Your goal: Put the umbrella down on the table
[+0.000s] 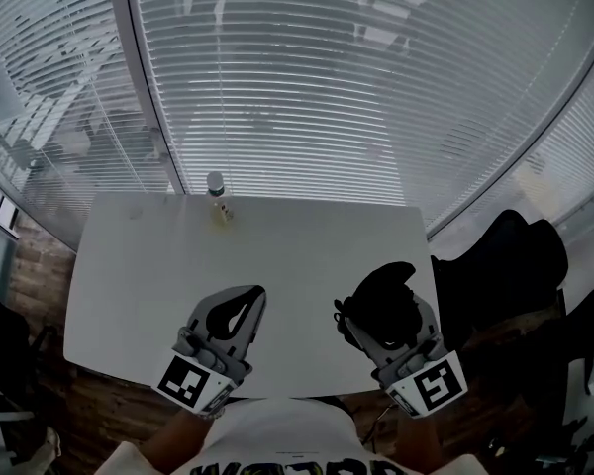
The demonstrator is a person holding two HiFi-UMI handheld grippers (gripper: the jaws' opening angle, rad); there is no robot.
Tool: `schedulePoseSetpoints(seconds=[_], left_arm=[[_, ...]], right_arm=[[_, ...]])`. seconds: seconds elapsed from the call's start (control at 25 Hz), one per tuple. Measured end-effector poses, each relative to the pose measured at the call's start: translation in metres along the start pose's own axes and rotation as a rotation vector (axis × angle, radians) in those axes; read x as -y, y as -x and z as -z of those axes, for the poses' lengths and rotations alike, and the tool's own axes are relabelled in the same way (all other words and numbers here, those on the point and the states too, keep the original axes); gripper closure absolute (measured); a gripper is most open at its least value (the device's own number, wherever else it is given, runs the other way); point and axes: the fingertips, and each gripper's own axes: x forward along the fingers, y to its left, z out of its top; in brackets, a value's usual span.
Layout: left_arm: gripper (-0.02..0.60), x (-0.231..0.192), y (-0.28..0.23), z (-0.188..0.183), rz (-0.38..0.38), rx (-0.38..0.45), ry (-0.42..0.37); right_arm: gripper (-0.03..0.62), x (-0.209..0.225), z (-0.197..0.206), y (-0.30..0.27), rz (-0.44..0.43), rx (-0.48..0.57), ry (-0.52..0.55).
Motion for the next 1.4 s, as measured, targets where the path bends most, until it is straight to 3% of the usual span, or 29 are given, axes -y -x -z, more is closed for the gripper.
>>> schedulePoseSetpoints(seconds=[0.16,0.36,0.84,1.4], left_arm=[[0.571,-0.001,-0.003,0.006,0.0,-0.01,0.004],[0.571,-0.001,-0.003,0.011,-0.008,-0.021,0.01],[0.571,0.0,-0.002,0.026,-0.015,-0.039,0.015],[0.571,-0.006,0.01,0.032,-0.028,-0.043,0.03]], right_arm=[[0.339,0.003,0.014,-0.007,-0.02,-0.071,0.086],[0.339,-0.004,0.048,-0.018,-0.07,-0.263,0.279],[0.339,-0.019,0.124,-0.052,-0.145,-0.543,0.57],[0.339,-0.027,0.208,-0.079,-0.275,-0.81,0.664]])
